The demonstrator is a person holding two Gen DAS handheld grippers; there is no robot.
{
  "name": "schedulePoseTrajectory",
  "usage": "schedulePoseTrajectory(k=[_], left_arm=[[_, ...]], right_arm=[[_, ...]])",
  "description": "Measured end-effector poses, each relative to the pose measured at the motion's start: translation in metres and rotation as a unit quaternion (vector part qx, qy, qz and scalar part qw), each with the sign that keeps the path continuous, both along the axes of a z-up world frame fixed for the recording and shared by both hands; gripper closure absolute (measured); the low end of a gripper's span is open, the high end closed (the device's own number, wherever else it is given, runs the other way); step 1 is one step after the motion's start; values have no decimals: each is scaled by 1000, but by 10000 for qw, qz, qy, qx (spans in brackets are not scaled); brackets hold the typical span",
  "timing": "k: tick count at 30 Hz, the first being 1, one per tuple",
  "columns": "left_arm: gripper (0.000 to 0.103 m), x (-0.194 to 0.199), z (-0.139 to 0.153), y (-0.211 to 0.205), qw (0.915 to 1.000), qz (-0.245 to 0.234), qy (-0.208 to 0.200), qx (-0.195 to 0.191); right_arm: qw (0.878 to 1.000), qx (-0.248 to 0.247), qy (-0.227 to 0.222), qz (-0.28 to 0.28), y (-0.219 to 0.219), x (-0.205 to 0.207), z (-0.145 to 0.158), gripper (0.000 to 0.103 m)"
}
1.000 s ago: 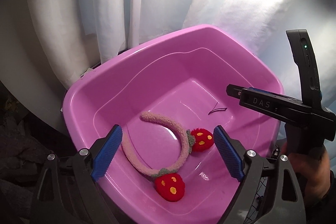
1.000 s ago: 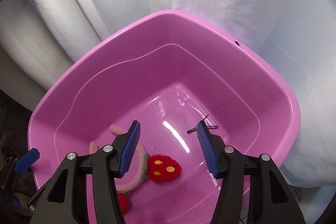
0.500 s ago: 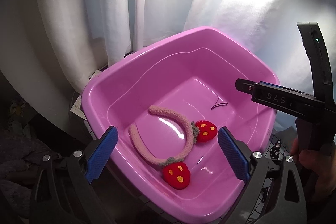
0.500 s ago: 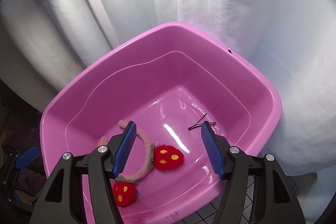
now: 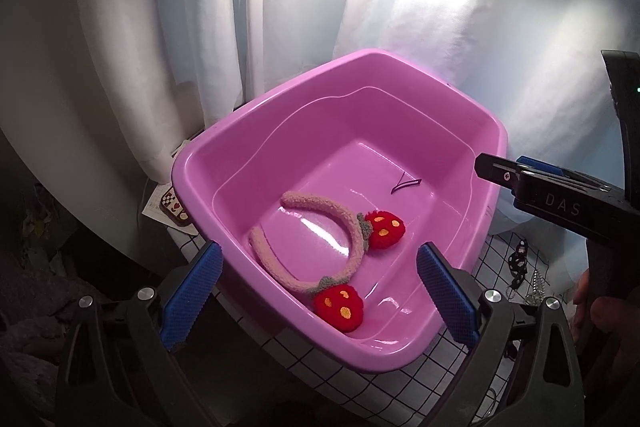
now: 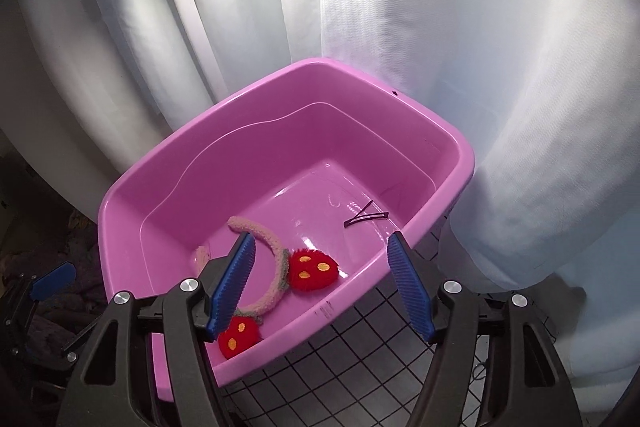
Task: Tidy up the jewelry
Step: 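Move the left tool back over the table toward the large metal bangle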
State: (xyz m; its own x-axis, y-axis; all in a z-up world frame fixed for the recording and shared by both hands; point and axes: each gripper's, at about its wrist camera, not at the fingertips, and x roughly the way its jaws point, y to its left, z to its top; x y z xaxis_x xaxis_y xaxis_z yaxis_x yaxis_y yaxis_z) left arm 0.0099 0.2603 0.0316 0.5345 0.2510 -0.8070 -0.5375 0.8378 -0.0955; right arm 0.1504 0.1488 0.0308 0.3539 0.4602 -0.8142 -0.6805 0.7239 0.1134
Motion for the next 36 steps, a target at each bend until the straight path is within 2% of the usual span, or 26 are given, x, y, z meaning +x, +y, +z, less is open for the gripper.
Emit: schedulePoseTrajectory(k=[11, 16, 21, 27, 33, 36], left_arm=[[7, -23, 20, -35, 9981, -526, -234, 200], [7, -22, 19, -61, 9944, -1022, -239, 158], [7, -20, 13, -91, 9865, -1613, -292, -9], [6, -9, -2, -134, 9712, -2371, -203, -137], [6, 0, -34, -182, 9502, -3098, 86, -338], [6, -3, -49, -204, 9439, -3271, 225, -404]], right_arm=[[9960, 319, -27, -837, -81, -41, -1, 34], [9906, 390, 58, -1312, -131, -64, -13, 34], [9816, 315, 134, -1878, -196, -95, -27, 34], [9595, 177, 255, -2801, -270, -134, -43, 34], [9254, 212, 277, -3773, -337, -172, -51, 34], [9125, 136, 286, -4078, -368, -190, -57, 34]])
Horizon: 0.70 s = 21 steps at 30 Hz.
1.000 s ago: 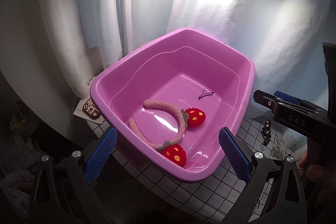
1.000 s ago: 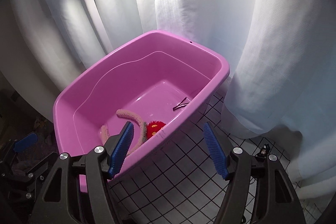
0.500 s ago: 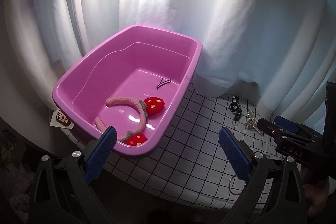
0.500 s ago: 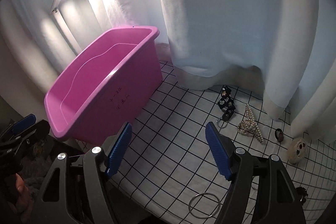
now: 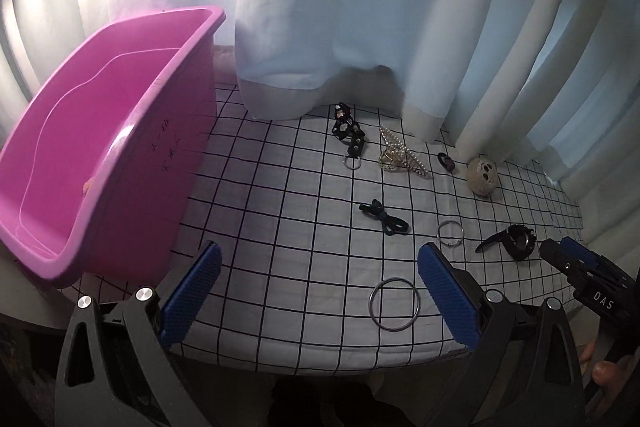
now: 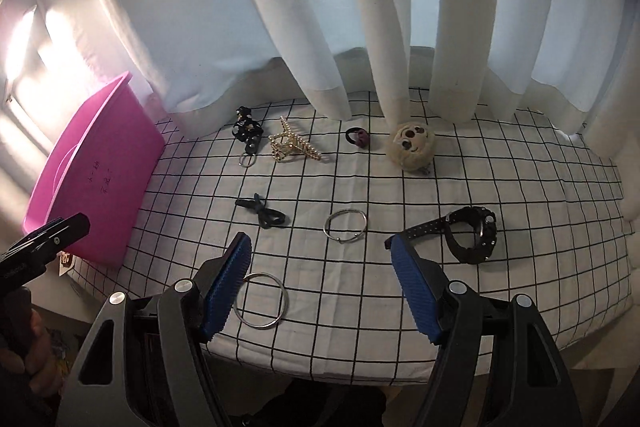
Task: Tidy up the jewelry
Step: 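Move the left tool back over the table toward the large metal bangle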
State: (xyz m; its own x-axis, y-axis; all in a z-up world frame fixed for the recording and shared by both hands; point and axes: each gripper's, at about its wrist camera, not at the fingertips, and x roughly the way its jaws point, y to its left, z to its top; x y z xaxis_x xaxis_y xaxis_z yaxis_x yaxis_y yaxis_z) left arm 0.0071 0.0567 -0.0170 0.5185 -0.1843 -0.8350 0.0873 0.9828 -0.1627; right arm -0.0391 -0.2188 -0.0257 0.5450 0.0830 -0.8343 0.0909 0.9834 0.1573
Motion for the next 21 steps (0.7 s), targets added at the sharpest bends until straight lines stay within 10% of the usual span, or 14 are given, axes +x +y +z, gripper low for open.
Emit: schedulePoseTrajectory(k=[21], left_arm=[[6, -79, -81, -95, 9840, 1723, 332, 320]], right_arm=[[9965, -117, 236, 794, -144, -10, -91, 34]])
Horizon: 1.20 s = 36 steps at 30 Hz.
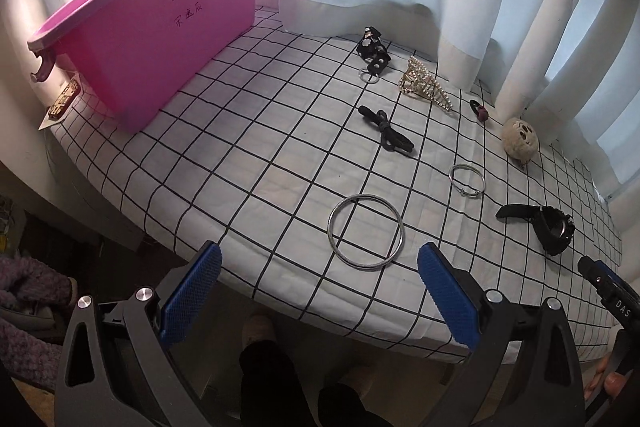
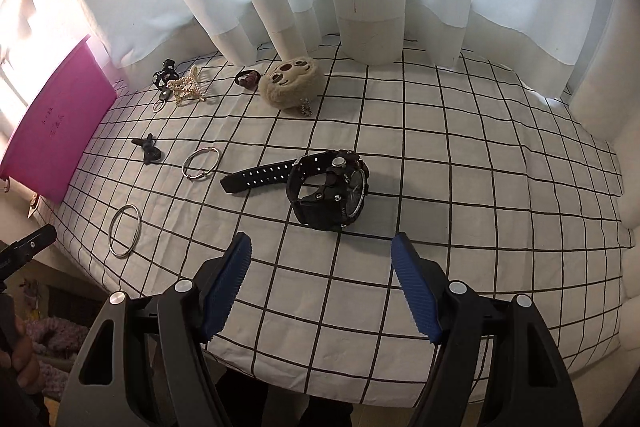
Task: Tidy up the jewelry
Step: 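Move the left tool back over the table toward the large metal bangle, then close the left tool on the large bangle while the right tool grasps the black watch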
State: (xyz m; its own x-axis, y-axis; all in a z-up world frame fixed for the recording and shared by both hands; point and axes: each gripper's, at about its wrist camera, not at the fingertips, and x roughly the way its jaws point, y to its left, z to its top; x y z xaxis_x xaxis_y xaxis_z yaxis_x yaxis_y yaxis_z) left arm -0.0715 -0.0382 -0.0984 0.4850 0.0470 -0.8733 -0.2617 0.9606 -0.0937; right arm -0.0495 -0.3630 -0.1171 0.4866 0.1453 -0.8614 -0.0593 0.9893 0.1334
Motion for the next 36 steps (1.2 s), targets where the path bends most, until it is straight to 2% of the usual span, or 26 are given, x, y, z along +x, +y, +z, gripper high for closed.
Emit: schedulePoseTrajectory(k=[5, 20, 26, 36], left_arm=[[6, -3, -15, -14, 9999, 138, -29, 98], [6, 15, -83, -44, 9993, -19, -288, 252], [6, 20, -92, -46, 9985, 32, -413, 352], [6, 34, -95, -51, 9967, -20, -582, 566]], right_arm=[[9998, 174, -56, 42, -7, 1, -12, 34], [9981, 398, -474, -14, 7, 10, -54, 34], [9980, 326, -537, -107, 7, 12, -67, 34], [9972, 10, -722, -181, 12, 21, -69, 34]])
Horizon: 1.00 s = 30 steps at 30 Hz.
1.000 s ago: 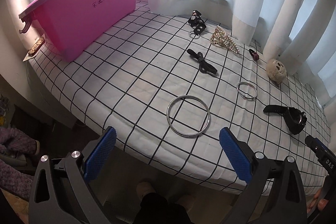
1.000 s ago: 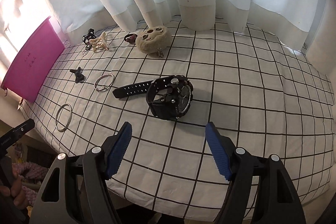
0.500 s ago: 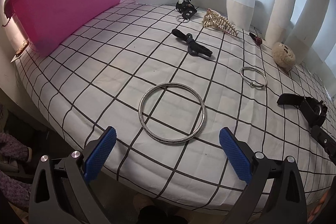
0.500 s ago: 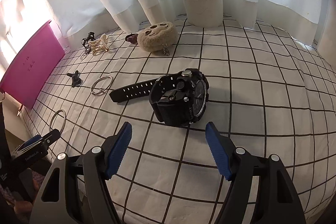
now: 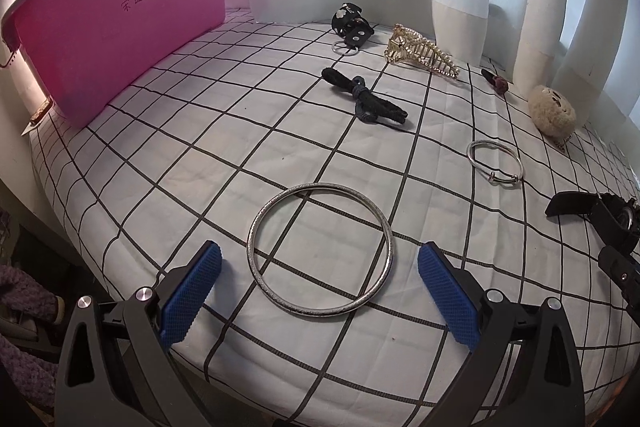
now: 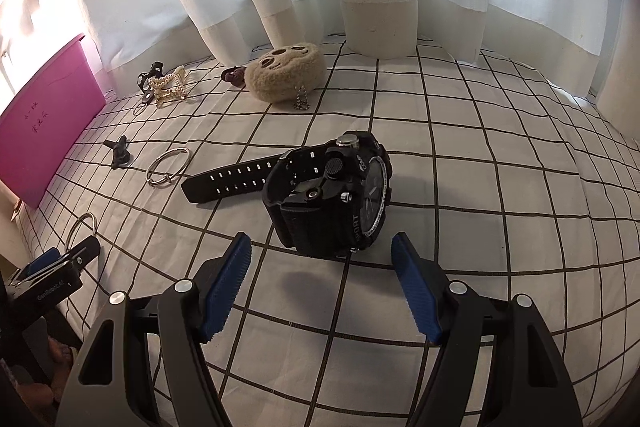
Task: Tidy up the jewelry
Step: 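Close the left tool on the large bangle while the right tool grasps the black watch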
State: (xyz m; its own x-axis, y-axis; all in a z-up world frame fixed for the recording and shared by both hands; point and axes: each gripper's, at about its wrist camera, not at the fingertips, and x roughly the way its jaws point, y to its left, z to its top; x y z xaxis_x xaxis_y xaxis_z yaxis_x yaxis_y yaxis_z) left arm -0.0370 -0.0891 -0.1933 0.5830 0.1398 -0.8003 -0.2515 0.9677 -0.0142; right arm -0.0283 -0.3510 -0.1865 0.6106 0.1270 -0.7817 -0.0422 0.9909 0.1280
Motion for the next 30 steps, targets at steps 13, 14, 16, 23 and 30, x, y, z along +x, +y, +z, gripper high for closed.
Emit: schedulePoseTrajectory(k=[13, 14, 16, 23, 30], left_arm=[[5, 14, -1, -3, 9999, -55, -94, 49], [5, 15, -2, -2, 9999, -59, -102, 31], [5, 15, -2, -3, 9999, -25, -141, 35], [6, 7, -3, -6, 9996, 76, -269, 98], [16, 2, 0, -6, 9994, -39, -316, 106]], right_arm=[[9993, -333, -72, -119, 2, 23, -3, 33], [9992, -369, -54, -131, 3, 25, -3, 33], [9988, -464, -25, -138, 6, 29, -3, 33], [9976, -688, -71, -22, 12, 34, -5, 33], [9977, -668, -78, 52, 13, 34, -4, 34]])
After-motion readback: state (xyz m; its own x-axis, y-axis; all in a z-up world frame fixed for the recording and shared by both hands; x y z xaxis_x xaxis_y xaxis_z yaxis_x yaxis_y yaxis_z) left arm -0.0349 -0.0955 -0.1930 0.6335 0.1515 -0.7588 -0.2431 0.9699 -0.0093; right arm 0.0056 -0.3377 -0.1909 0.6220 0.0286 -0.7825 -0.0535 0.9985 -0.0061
